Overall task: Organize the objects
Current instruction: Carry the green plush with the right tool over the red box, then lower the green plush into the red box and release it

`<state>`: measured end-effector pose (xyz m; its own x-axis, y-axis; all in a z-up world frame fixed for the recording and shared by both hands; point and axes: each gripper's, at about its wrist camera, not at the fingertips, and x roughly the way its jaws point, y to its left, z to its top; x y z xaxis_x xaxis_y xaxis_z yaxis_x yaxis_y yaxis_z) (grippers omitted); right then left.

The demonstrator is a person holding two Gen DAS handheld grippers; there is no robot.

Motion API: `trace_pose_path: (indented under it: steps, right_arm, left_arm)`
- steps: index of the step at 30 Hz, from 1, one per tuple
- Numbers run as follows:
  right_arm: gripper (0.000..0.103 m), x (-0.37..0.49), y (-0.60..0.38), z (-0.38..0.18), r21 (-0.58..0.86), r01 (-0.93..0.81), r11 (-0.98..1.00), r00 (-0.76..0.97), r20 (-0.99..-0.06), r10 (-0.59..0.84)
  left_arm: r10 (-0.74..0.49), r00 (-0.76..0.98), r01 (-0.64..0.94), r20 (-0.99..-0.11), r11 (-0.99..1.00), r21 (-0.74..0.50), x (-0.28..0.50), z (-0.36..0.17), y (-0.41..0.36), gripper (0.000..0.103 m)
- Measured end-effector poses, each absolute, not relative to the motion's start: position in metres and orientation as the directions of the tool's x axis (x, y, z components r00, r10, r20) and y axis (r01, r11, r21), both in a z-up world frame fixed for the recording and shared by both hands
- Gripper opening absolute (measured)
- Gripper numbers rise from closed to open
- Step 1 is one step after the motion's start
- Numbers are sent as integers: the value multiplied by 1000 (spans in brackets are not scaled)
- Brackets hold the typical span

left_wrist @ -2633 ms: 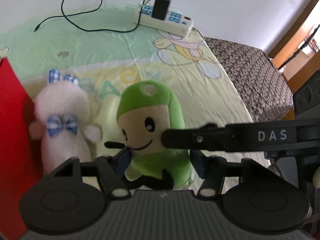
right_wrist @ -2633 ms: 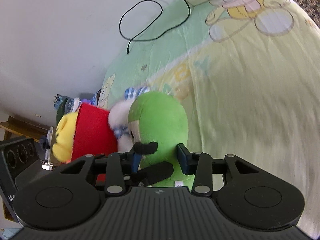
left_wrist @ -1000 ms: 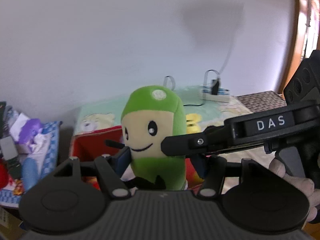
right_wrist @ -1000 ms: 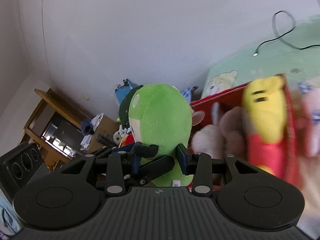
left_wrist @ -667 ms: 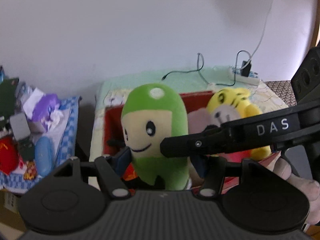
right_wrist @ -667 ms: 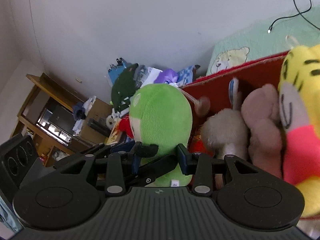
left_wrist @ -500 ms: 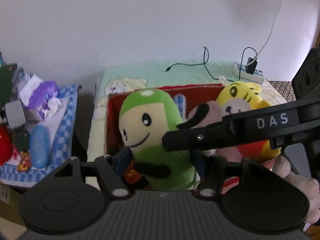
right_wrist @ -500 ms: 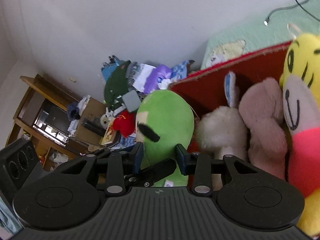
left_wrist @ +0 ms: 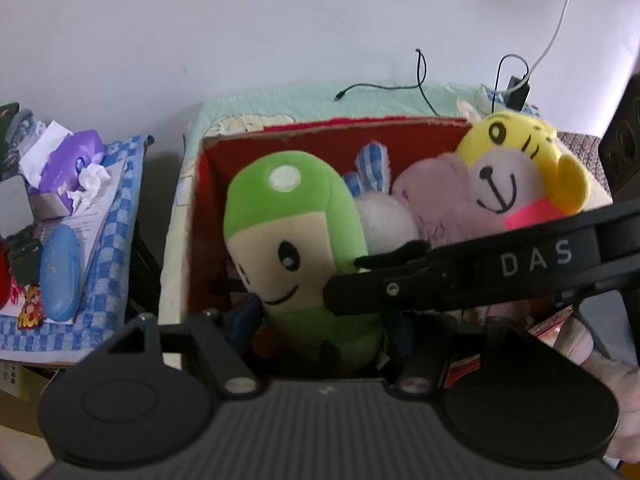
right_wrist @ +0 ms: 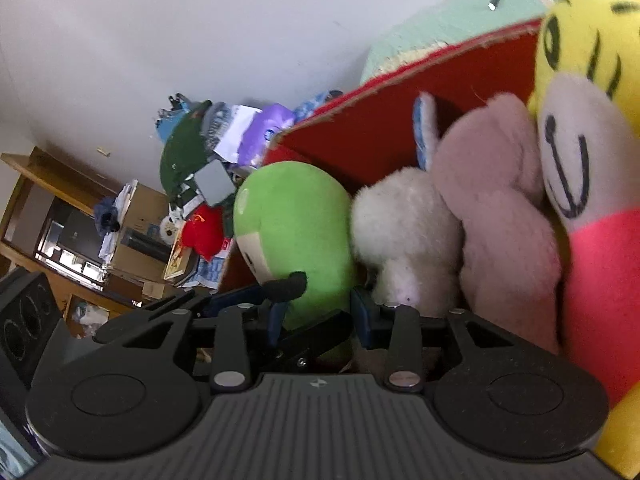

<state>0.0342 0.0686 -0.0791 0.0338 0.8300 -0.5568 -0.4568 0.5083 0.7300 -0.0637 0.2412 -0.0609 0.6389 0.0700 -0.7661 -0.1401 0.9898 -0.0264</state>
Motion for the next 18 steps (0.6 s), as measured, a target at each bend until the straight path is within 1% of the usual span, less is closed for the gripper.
trace_pose_path:
  steps: [3, 4, 8, 12, 14, 16, 18]
  right_arm:
    - [43, 32, 69, -75, 729, -470, 497, 29, -550, 835]
    - [43, 31, 67, -72, 731, -476, 490, 28, -544, 839]
    - [43, 31, 64, -61, 750, -479, 455, 45, -497, 866]
    - [34, 33, 73, -55, 736, -503, 453, 70, -488, 870]
    - [32, 34, 81, -58, 733, -507, 453, 63, -493, 868]
    - [30, 35, 88, -64, 715, -505, 483, 74, -521, 850]
    - [24, 40, 90, -73, 704, -482, 522, 82, -556, 827]
  left_arm:
    - [74, 640, -137, -765, 990, -19, -64, -59, 242, 67]
    - [74, 640, -140, -765, 990, -22, -65, -58, 244, 66]
    - [96, 666, -160, -740, 987, -16, -78, -46, 249, 66]
    - [81, 697, -156, -713, 987, -39, -87, -34, 253, 66]
    - [74, 698, -149, -712, 988, -44, -83, -33, 252, 66]
    - [77, 692, -146, -718, 989, -35, -76, -36, 249, 63]
    - [79, 679, -143, -730, 989, -26, -68, -41, 246, 61]
